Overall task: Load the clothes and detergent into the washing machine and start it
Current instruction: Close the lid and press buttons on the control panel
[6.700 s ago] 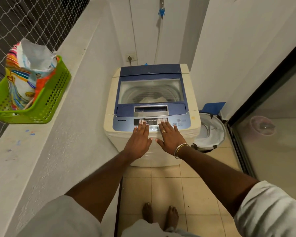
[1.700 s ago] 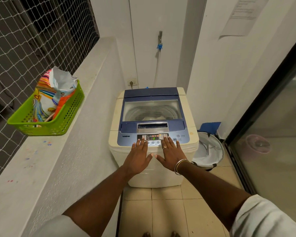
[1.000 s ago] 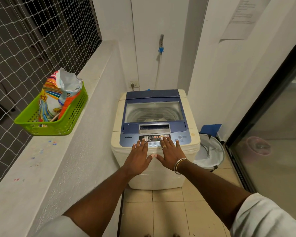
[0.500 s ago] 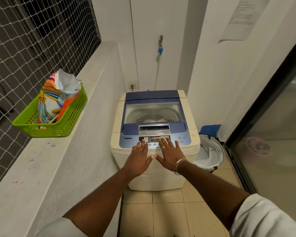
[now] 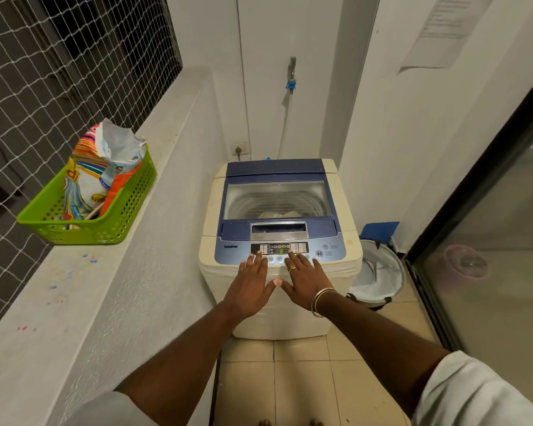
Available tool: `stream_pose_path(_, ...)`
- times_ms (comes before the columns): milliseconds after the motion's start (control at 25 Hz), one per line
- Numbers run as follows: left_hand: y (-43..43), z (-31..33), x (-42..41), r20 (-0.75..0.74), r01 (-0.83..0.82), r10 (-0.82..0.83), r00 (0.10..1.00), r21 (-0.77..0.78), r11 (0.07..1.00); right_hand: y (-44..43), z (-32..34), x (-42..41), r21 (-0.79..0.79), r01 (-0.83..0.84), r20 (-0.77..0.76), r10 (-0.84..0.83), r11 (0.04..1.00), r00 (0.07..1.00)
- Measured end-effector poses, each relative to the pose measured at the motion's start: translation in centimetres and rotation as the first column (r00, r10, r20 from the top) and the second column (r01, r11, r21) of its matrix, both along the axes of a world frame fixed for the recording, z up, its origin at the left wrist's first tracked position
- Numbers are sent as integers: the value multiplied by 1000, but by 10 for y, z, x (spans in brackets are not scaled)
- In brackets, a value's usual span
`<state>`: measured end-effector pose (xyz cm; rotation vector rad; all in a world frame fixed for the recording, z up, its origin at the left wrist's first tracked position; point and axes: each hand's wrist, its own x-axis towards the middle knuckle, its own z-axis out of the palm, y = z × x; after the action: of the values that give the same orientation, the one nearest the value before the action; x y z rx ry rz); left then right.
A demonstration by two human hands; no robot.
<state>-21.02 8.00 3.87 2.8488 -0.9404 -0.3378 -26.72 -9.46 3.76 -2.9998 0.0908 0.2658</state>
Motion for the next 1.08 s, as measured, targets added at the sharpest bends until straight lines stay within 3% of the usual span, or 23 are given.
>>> stream_pose_path(320,13,-5,8,-9,-15,15,1000,-10,1000,19,-6,24,-55,-86,-179,75,995,981)
stream_pose_path(480,20,-9,14,-45,-44,45,998,19,999,28,-12,43,18,-68,-270,71,998,960)
stream_pose_path(1080,19,-28,36,-74,-49,49,996,-2,999,29,-19,66,113,-8,-323,44,994,945)
